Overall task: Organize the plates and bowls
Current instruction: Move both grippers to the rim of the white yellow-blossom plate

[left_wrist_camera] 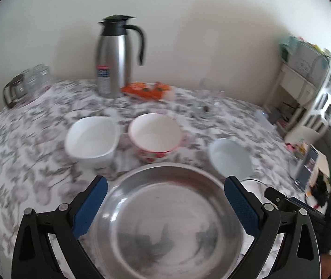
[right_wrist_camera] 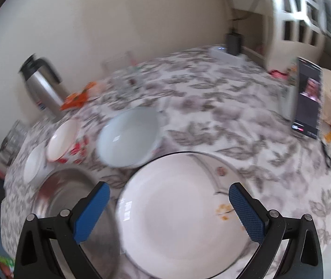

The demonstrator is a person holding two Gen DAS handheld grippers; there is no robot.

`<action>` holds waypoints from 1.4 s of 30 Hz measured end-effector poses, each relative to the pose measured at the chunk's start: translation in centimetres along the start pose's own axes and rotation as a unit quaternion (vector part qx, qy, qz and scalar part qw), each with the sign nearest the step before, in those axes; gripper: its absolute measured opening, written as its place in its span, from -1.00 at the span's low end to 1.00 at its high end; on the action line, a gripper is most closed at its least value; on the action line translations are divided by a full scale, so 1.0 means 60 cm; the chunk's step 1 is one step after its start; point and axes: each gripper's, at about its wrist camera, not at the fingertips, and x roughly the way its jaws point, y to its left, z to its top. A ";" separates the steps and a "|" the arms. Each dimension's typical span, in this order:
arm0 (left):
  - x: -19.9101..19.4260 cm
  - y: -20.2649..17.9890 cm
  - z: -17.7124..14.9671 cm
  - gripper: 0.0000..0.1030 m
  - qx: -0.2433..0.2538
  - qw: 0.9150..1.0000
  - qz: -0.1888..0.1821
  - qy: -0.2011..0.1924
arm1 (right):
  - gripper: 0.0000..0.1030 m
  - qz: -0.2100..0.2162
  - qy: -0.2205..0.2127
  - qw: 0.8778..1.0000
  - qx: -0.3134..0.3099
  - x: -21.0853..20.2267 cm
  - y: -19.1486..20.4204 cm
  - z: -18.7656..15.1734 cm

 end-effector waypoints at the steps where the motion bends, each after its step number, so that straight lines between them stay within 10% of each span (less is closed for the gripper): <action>1: 0.000 -0.008 0.002 0.95 0.005 1.000 -0.001 -0.002 | 1.00 -0.008 -0.001 1.000 0.012 0.001 -0.014 0.003; 10: 0.025 -0.091 0.029 0.95 0.048 0.999 -0.020 0.013 | 1.00 -0.040 -0.003 0.995 0.088 0.006 -0.114 0.015; 20: 0.109 -0.182 0.032 0.93 0.102 0.986 -0.043 0.127 | 1.00 -0.026 0.050 0.991 0.122 0.045 -0.160 0.000; 42: 0.226 -0.242 0.001 0.25 0.175 0.952 -0.059 0.243 | 0.60 -0.007 0.098 0.986 0.133 0.078 -0.165 -0.015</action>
